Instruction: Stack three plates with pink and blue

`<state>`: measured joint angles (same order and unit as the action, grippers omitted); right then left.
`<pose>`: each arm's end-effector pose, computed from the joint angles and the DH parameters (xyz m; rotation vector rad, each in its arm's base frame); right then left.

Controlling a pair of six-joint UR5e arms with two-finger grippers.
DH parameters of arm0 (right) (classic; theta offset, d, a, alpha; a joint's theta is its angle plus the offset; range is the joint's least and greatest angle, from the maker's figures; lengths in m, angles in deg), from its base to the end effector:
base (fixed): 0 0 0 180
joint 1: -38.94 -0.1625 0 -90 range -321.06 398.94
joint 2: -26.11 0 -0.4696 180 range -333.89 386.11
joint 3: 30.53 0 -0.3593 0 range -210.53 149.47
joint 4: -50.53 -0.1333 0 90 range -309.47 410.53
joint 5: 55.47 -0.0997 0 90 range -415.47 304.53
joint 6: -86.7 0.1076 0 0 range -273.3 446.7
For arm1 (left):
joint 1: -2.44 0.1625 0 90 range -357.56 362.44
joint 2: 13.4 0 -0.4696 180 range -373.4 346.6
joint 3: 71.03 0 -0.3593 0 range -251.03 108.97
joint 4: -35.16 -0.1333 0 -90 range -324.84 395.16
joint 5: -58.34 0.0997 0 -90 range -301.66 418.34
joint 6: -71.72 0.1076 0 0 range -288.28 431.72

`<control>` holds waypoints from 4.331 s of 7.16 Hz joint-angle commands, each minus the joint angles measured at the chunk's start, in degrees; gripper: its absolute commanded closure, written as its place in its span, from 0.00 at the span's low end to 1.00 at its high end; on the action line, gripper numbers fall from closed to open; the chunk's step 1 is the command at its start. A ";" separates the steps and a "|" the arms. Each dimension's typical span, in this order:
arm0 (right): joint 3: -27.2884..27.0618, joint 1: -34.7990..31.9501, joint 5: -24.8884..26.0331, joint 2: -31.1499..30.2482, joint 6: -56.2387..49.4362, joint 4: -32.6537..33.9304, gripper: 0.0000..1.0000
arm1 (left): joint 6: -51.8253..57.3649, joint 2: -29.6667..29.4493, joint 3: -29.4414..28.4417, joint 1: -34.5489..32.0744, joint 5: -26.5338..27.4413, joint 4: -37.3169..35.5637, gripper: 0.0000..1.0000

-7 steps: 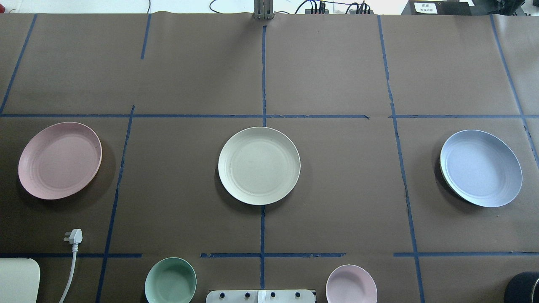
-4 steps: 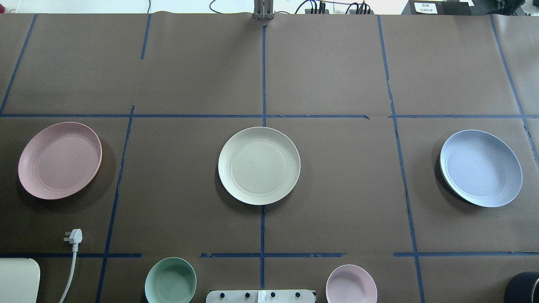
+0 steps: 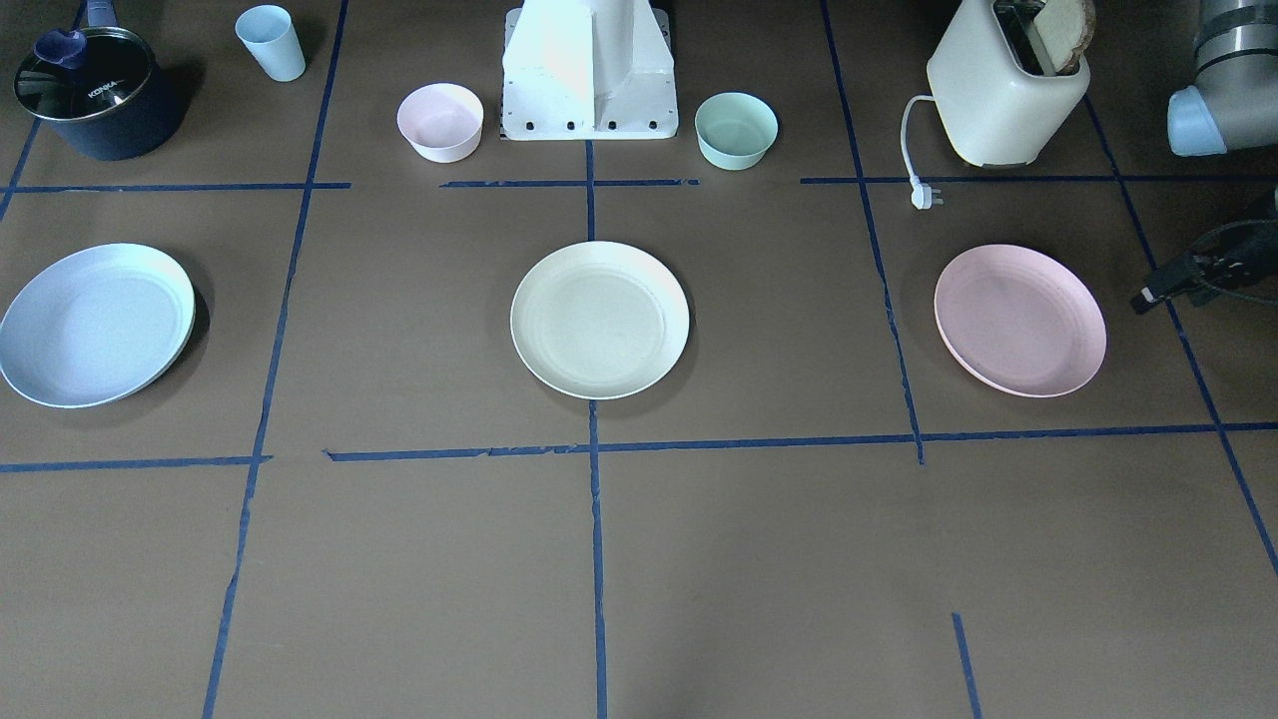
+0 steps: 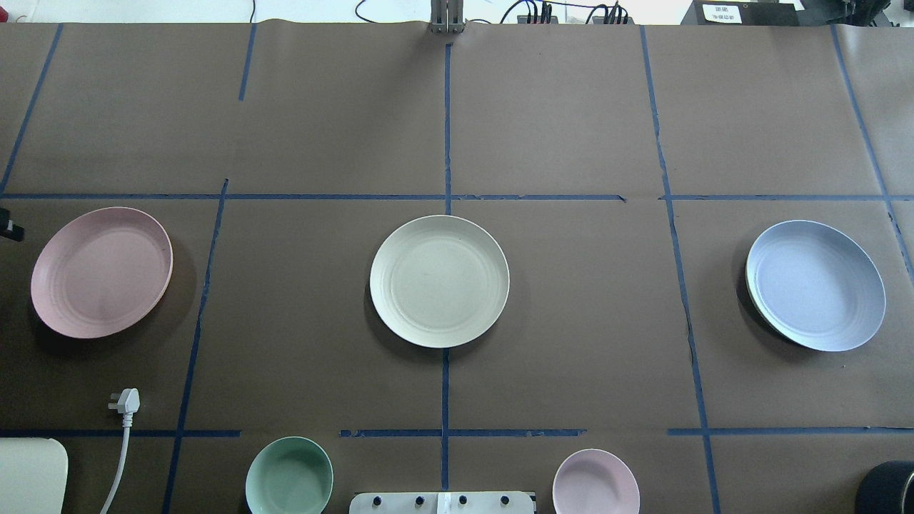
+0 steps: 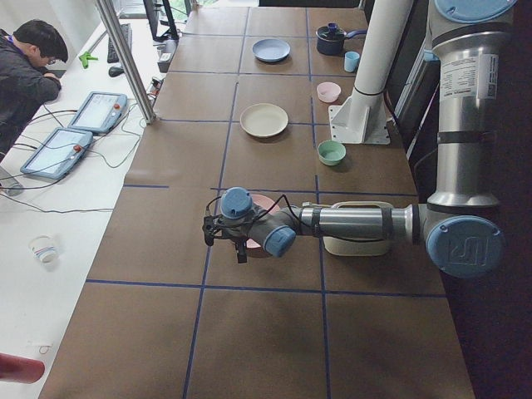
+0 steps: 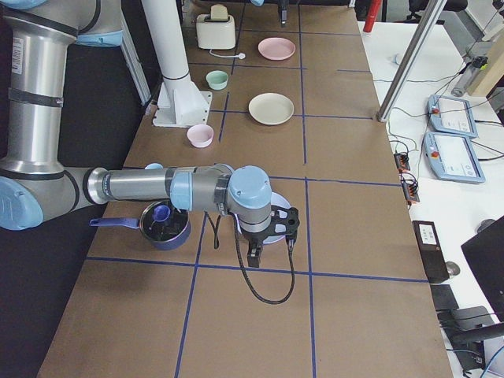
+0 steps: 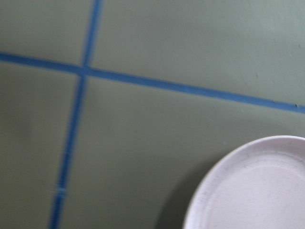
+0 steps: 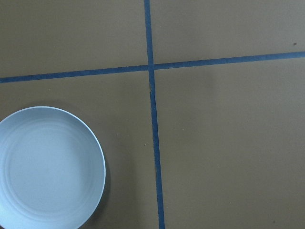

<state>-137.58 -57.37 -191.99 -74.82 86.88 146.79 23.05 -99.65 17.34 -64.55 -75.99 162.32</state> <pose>0.0953 -0.3594 0.6596 0.0411 -0.8113 0.1080 0.1233 -0.4390 0.6777 -0.0144 0.9187 -0.2015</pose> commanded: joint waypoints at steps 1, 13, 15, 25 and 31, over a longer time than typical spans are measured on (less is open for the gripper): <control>0.00 -0.02 0.21 -0.06 0.00 -0.02 0.00 | -10.19 -0.06 -0.82 8.07 6.78 5.80 0.00; -0.18 0.24 -2.77 0.73 0.17 -0.11 0.00 | -10.56 -2.94 0.57 -6.82 -16.81 0.48 1.00; -1.30 0.42 -3.13 0.65 0.26 -0.11 0.00 | -18.24 -12.06 2.94 -5.98 -11.78 -5.95 1.00; -1.85 0.51 -4.36 0.82 0.35 -0.02 0.00 | -61.26 -29.59 11.65 38.49 25.70 -6.05 1.00; -1.75 0.51 -4.36 0.91 0.35 -0.02 0.00 | -55.78 -28.37 14.18 37.38 25.01 -9.62 0.00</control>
<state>-139.23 -56.86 -196.24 -73.95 87.23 146.77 -35.72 -128.24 30.13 -25.74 -50.40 155.36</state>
